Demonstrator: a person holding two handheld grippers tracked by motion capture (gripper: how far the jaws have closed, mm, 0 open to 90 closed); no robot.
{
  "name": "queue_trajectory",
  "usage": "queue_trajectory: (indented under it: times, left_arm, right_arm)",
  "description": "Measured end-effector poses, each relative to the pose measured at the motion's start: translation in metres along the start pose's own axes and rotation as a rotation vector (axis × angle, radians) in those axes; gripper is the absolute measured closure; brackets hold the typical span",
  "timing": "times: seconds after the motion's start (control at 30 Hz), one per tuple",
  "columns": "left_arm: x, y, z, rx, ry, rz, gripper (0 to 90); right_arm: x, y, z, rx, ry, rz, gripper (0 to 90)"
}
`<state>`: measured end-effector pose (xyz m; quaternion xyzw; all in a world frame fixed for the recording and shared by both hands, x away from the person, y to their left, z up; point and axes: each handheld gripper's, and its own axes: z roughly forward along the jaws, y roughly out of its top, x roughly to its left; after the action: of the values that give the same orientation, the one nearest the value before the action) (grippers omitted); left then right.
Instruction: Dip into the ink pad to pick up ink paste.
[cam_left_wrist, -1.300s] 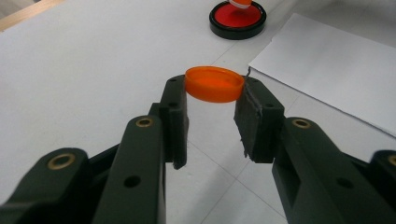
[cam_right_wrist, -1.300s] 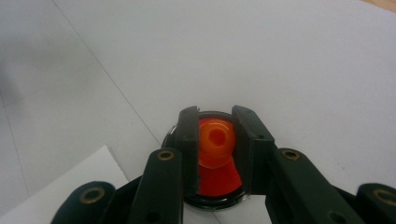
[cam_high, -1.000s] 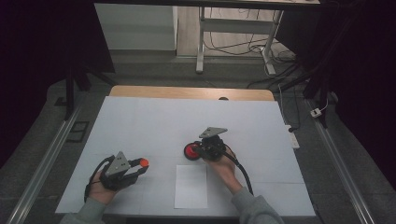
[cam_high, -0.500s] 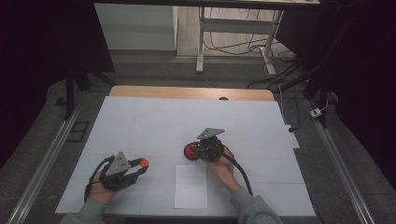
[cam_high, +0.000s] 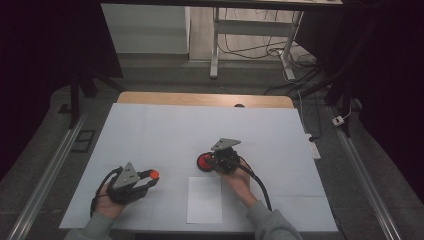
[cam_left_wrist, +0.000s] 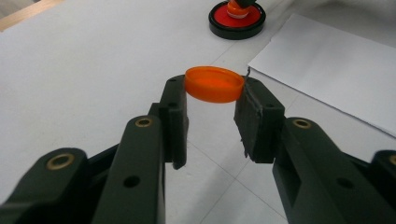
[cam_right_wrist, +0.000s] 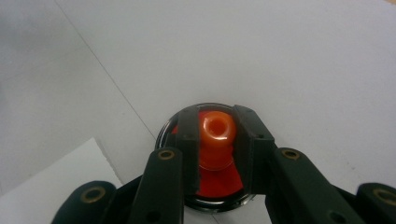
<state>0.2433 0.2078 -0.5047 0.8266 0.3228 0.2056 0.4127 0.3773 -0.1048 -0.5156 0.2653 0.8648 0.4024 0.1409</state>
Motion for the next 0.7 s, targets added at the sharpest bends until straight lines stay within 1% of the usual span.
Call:
queue_trajectory:
  times: [0.33, 0.43, 0.53, 0.7]
  left_arm:
    - [-0.0007, 0.0002, -0.0002, 0.001, -0.001, 0.003, 64.6]
    - [-0.0010, 0.0003, -0.0003, 0.000, 0.000, 0.004, 64.6]
    - [-0.0012, 0.0004, -0.0004, -0.001, -0.001, 0.006, 64.6]
    - [-0.0012, 0.0004, -0.0011, -0.003, 0.001, 0.006, 64.6]
  right_arm:
    - [-0.0010, -0.0018, -0.0001, -0.012, 0.007, 0.007, 72.3]
    - [-0.0006, -0.0024, -0.0003, -0.013, 0.002, -0.002, 72.4]
    - [-0.0005, -0.0034, -0.0004, -0.022, 0.003, 0.003, 72.4]
    - [0.0009, -0.0040, -0.0005, -0.024, -0.006, -0.007, 72.4]
